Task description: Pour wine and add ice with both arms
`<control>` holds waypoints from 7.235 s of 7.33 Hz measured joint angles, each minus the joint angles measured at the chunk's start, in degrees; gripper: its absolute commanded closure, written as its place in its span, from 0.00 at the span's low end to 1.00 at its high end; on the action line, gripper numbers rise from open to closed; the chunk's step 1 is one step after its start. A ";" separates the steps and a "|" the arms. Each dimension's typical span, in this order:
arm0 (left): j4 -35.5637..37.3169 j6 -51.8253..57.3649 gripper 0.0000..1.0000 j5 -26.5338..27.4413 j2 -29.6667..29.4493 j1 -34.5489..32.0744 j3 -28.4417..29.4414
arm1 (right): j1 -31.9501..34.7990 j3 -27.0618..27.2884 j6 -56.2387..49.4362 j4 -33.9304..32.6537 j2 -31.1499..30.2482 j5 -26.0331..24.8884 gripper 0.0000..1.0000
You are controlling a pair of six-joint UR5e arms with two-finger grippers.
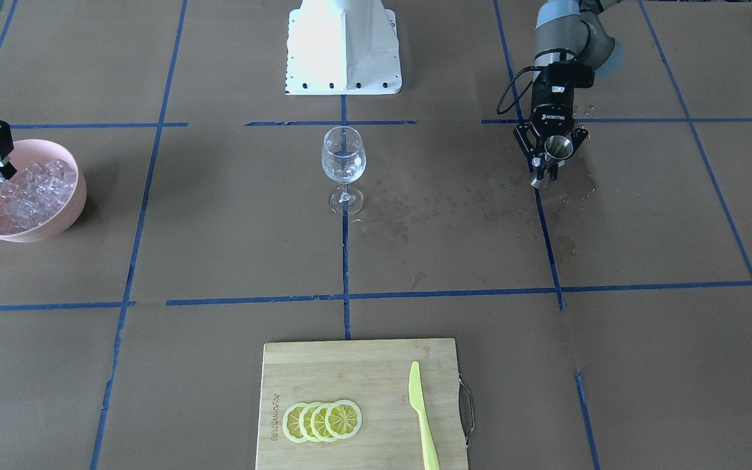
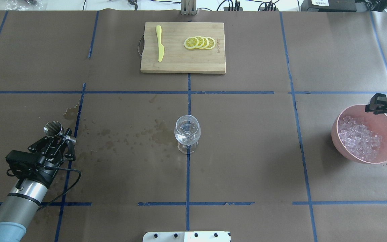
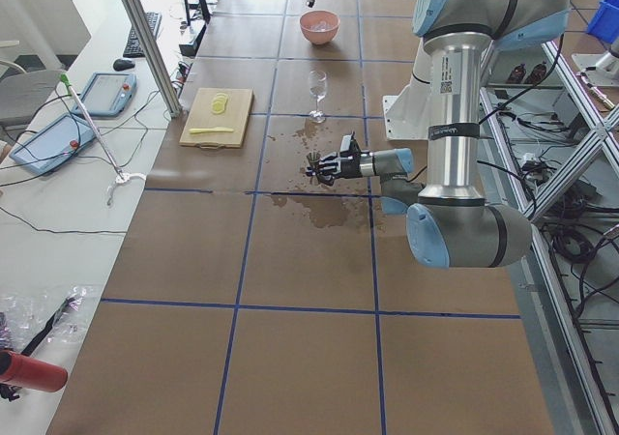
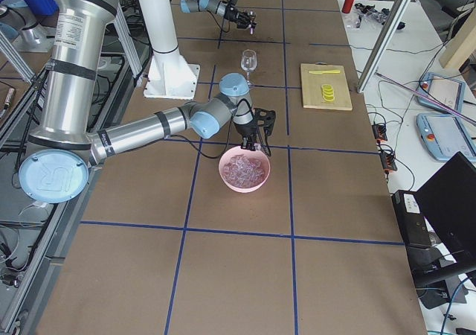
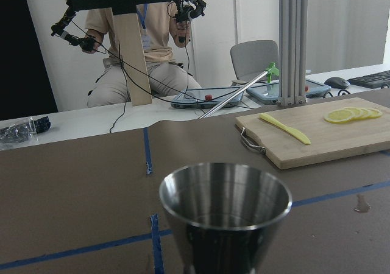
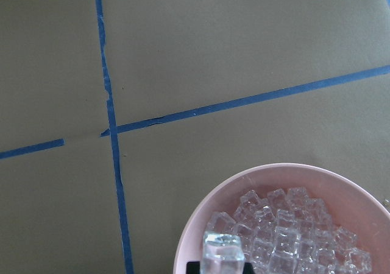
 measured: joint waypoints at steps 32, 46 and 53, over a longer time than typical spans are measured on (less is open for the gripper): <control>15.60 -6.32 0.00 -47.20 17.36 -4.29 -22.04 | -14.26 -5.57 21.55 -11.19 42.61 -4.24 1.00; 45.03 -0.40 0.00 -81.05 6.23 -30.02 -37.39 | -29.90 -9.58 28.80 -18.49 50.01 -9.22 0.32; 71.69 11.38 0.00 -85.16 -13.29 -40.47 -38.79 | -28.38 -8.62 29.17 -19.71 49.62 -8.84 0.00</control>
